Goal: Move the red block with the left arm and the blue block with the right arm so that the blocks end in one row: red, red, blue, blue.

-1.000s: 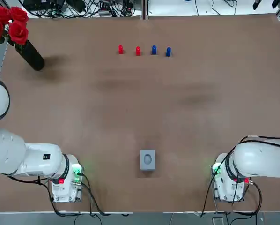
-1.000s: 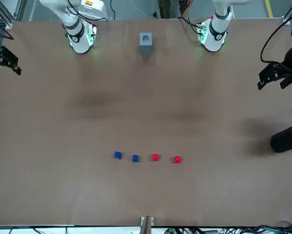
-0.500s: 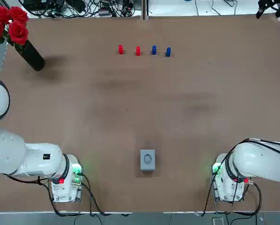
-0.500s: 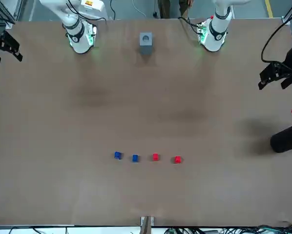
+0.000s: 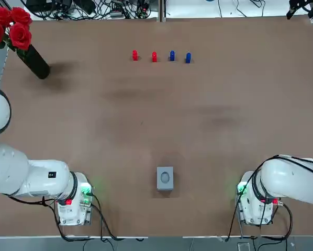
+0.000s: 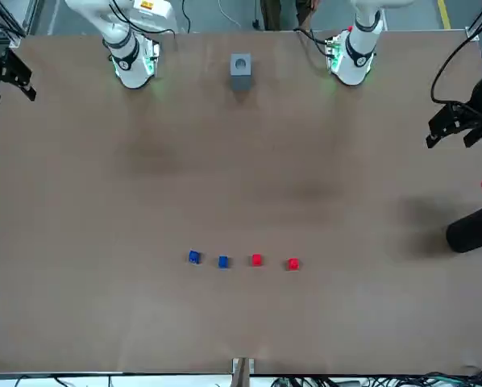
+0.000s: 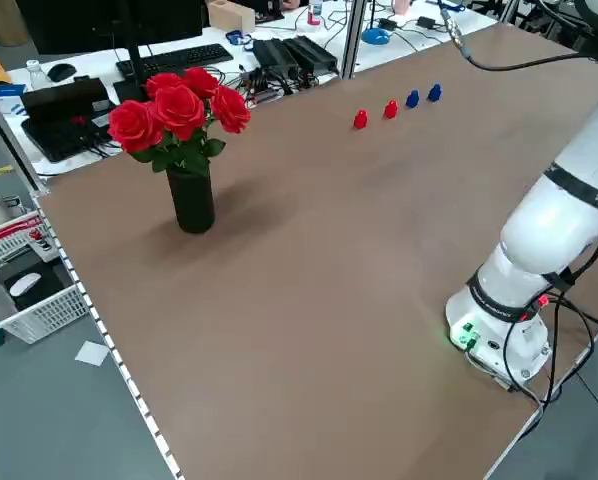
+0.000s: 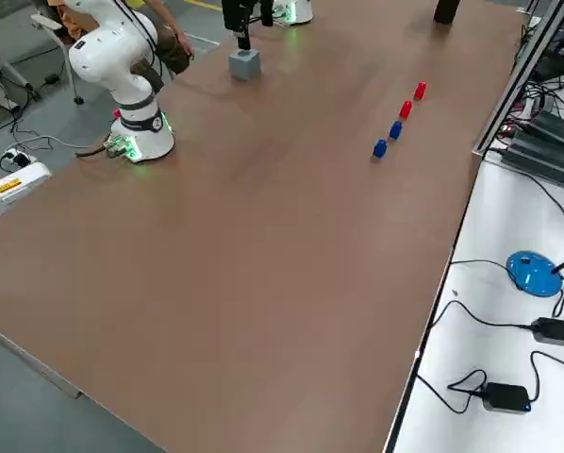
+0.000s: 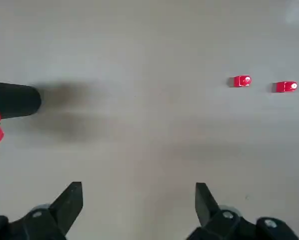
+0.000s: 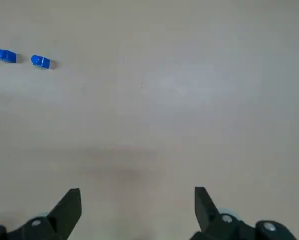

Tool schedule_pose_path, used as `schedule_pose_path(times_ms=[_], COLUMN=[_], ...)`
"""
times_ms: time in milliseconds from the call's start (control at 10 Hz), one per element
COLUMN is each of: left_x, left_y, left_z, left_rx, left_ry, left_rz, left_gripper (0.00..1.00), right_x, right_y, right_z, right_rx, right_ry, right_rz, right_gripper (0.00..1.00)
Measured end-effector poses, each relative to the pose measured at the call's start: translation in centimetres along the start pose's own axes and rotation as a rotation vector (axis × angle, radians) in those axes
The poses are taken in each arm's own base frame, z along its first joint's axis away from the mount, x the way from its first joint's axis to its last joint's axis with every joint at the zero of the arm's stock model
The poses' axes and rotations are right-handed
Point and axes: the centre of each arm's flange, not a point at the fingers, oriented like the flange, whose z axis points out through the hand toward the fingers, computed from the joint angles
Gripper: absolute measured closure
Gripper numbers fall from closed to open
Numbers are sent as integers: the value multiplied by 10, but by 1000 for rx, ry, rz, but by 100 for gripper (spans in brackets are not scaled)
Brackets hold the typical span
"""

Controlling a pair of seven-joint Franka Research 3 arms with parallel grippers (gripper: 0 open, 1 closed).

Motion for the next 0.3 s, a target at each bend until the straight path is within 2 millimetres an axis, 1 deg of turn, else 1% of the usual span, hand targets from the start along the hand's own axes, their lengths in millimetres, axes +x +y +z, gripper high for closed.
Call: schedule_pose_path(times_ms=[300], left_x=[0], left_y=[0], left_z=[0], left_rx=[0], left_ry=[0], left_rz=[0], left_gripper=[1], right_x=[5], right_y=[1], right_z=[11], right_rx=[0], right_ry=[-8], right_rz=[1], right_gripper=[0])
